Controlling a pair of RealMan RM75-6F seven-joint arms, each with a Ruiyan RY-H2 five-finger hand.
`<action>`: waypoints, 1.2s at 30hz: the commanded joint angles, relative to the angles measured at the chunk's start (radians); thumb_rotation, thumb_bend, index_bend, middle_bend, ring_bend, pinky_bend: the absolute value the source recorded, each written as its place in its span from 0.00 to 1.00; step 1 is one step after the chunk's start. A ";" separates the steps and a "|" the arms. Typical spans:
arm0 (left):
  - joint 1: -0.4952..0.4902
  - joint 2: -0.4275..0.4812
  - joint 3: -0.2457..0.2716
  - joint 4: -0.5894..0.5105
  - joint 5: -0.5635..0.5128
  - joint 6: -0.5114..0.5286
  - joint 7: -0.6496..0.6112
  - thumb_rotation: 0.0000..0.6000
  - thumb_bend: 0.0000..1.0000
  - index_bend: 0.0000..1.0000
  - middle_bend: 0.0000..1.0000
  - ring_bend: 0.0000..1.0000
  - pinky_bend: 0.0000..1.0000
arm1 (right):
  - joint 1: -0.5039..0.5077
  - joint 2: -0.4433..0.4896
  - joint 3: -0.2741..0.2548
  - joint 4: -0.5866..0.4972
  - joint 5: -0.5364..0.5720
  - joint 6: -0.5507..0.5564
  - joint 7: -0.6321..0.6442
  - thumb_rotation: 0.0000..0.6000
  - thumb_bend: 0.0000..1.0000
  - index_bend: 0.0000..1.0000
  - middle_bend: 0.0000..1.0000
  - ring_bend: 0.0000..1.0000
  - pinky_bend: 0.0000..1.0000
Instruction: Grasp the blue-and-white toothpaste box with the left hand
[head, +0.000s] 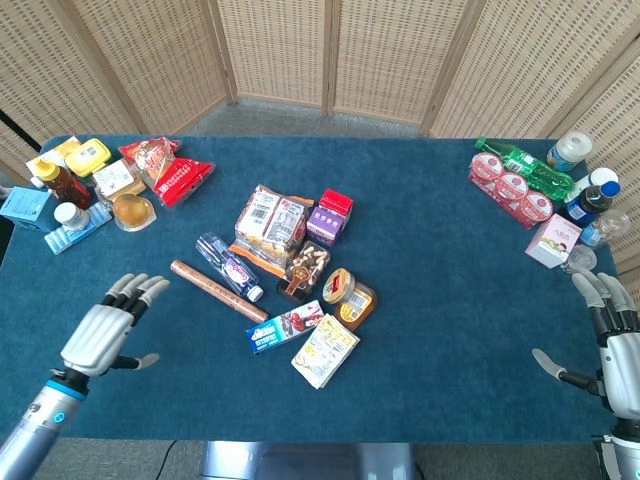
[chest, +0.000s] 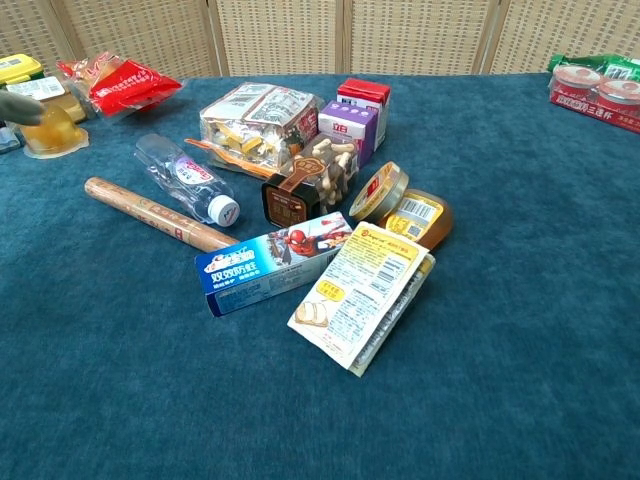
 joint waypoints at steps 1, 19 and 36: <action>-0.042 -0.016 -0.001 -0.053 -0.030 -0.069 0.060 1.00 0.06 0.08 0.00 0.00 0.00 | 0.000 -0.001 -0.001 0.001 -0.001 -0.001 -0.002 1.00 0.00 0.00 0.00 0.00 0.00; -0.260 -0.195 -0.079 -0.178 -0.398 -0.270 0.437 1.00 0.06 0.11 0.00 0.00 0.00 | 0.001 0.004 0.001 0.003 0.003 -0.003 0.012 1.00 0.00 0.00 0.00 0.00 0.00; -0.403 -0.292 -0.103 -0.190 -0.764 -0.214 0.580 1.00 0.06 0.10 0.00 0.00 0.15 | 0.002 0.003 -0.002 0.003 -0.003 -0.005 0.011 1.00 0.00 0.00 0.00 0.00 0.00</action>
